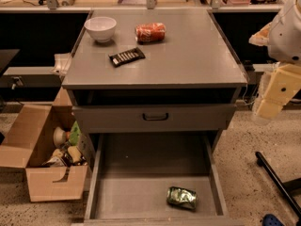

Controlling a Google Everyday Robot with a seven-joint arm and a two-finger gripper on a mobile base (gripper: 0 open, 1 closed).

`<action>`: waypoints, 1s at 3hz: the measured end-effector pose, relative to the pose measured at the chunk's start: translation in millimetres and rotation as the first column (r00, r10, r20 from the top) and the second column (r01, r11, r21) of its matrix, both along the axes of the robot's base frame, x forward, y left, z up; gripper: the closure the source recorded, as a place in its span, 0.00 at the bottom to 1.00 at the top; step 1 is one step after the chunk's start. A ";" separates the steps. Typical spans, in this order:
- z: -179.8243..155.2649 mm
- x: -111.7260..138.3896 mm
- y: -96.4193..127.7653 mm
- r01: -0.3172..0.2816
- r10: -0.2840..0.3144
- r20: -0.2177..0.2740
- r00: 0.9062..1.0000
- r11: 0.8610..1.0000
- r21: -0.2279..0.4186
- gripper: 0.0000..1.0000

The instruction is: Pick green can from middle drawer and place on counter

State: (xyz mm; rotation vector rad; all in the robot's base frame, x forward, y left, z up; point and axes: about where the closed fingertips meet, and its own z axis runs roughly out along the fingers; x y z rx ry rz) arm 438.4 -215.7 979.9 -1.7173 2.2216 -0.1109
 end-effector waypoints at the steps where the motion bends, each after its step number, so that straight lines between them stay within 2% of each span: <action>1: 0.0 0.0 0.0 0.000 0.000 0.000 1.000 1.000 0.000 0.00; 2: -2.3 1.2 1.5 0.004 -0.003 0.010 1.000 1.000 -0.017 0.00; 3: -56.4 3.5 23.4 -0.020 0.015 -0.064 0.998 0.996 -0.082 0.00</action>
Offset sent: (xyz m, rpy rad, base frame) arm 0.0027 0.0019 -0.0107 -0.0388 -0.0013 -0.0073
